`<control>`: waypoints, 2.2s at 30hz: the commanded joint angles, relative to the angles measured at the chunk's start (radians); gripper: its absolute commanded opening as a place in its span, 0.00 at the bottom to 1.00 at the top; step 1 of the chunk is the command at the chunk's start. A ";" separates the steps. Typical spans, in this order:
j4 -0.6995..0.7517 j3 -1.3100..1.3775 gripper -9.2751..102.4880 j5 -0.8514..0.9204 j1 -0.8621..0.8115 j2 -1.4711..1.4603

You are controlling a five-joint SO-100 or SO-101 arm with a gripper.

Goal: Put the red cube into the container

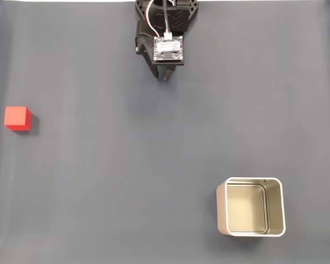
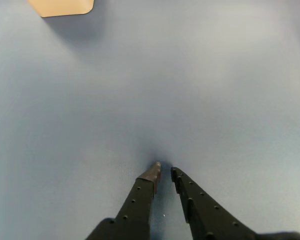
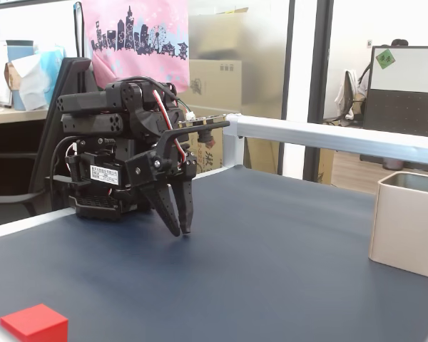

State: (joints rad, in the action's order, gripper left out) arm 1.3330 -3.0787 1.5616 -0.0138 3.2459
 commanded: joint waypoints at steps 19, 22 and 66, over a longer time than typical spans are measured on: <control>0.015 -0.015 0.08 0.035 -0.011 0.080; 0.015 -0.015 0.08 0.038 -0.011 0.080; -0.201 1.126 0.08 0.374 -0.485 -1.088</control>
State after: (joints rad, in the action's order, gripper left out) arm 1.1244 -2.0647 1.8883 -0.4479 2.1951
